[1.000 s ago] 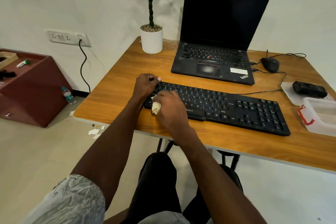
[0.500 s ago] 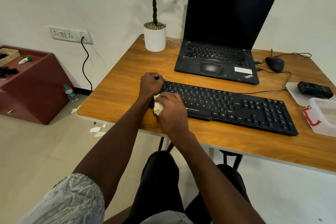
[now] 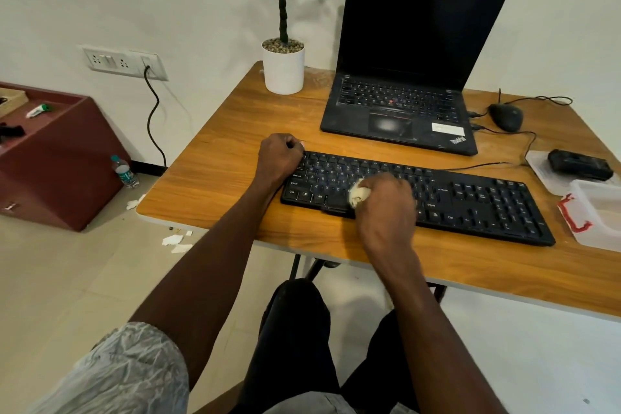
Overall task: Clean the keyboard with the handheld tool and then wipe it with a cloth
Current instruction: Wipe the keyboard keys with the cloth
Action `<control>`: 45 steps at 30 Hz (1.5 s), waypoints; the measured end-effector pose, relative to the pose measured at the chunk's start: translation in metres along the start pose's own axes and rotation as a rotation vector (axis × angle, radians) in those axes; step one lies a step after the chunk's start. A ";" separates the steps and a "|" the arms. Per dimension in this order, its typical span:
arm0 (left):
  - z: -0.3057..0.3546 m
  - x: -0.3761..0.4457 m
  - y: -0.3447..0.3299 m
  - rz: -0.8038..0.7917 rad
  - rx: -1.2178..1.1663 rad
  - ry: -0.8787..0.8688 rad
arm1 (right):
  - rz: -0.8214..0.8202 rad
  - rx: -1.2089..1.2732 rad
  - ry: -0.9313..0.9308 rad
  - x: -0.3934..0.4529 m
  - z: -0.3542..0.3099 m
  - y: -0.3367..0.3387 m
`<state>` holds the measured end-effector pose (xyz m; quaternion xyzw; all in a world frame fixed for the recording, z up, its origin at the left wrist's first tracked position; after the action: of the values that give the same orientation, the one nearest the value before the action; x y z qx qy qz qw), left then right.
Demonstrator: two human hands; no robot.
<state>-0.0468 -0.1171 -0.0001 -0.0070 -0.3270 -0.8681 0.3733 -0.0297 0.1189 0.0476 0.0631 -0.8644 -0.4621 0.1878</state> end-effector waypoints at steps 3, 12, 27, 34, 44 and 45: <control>-0.002 0.001 -0.001 -0.004 0.016 0.004 | -0.139 0.062 0.242 -0.001 -0.048 -0.030; 0.000 0.001 -0.003 -0.009 0.089 -0.034 | -0.180 0.095 0.097 0.015 -0.016 -0.016; -0.004 0.005 0.000 -0.082 -0.009 -0.028 | -0.316 0.164 0.377 0.010 -0.074 -0.045; -0.002 0.007 -0.008 -0.055 0.067 -0.035 | -0.030 0.082 -0.058 0.016 0.005 -0.005; 0.007 0.005 -0.011 -0.068 0.151 -0.087 | -0.083 0.124 -0.082 0.021 0.023 0.004; 0.007 0.004 -0.011 -0.062 0.155 -0.090 | -0.043 0.103 -0.144 0.023 0.040 0.014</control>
<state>-0.0588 -0.1103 0.0002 -0.0072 -0.4097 -0.8501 0.3306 -0.0652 0.1518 0.0454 0.0579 -0.8968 -0.4241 0.1116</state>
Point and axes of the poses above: each hand's wrist, its own x-axis towards the middle knuckle, its own y-axis out of the back of the hand, z = x × y, the point moved 5 cm from there along x, towards the middle knuckle
